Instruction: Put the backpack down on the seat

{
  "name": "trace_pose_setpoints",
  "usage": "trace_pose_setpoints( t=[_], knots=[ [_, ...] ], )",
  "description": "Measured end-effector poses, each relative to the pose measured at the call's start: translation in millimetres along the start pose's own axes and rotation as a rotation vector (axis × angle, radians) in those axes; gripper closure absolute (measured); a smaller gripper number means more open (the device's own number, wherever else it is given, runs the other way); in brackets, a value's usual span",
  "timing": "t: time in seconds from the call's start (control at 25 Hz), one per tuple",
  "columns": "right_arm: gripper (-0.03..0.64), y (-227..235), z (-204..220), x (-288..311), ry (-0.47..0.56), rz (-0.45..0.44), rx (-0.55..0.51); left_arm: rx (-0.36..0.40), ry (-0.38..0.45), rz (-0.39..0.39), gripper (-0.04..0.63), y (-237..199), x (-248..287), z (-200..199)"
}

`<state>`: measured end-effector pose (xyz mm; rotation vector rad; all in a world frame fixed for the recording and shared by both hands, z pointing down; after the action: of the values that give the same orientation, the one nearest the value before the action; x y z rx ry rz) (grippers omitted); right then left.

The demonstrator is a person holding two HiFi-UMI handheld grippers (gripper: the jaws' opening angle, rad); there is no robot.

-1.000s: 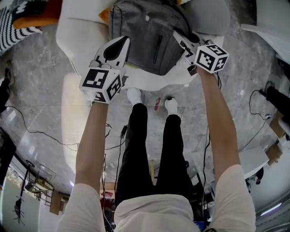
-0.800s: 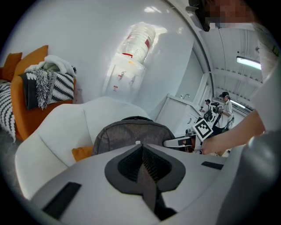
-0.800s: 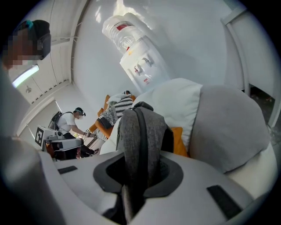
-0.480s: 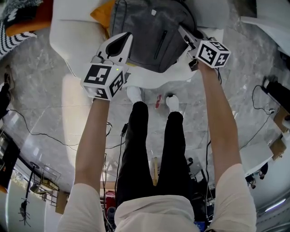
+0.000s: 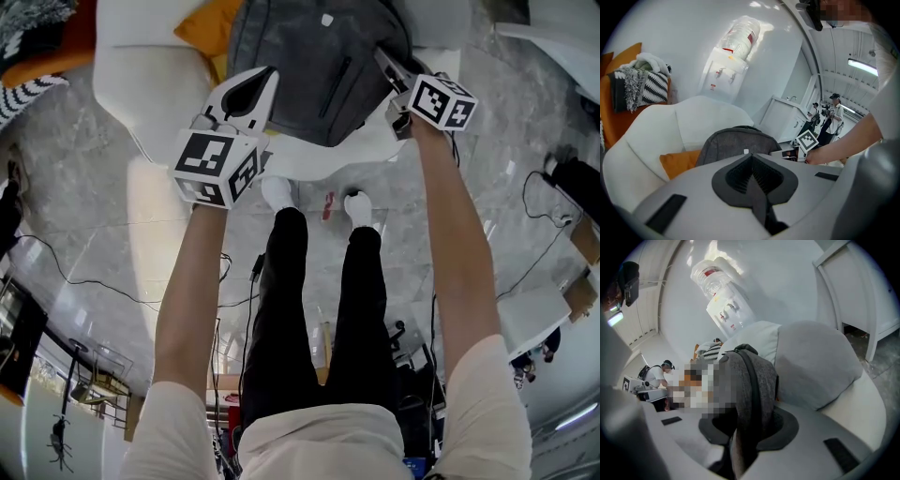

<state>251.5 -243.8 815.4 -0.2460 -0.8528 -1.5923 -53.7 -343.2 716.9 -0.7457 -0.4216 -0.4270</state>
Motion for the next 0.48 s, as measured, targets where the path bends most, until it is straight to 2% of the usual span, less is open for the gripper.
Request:
trace_pose_setpoints(
  t=[0.48],
  knots=[
    [0.514, 14.7, 3.1, 4.4, -0.020, 0.046, -0.017, 0.023, -0.020, 0.020, 0.578, 16.0, 28.6, 7.1]
  ],
)
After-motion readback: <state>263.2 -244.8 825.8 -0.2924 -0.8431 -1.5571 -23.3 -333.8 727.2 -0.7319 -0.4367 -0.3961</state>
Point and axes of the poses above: the fingertips, and each gripper's own axes: x forward along the fingers, y to its right, z out of its underside, the point moved 10 cm from there along -x, backward along the fingers, and after that the axes turned 13 degrees about -x, right-handed, at the moved point
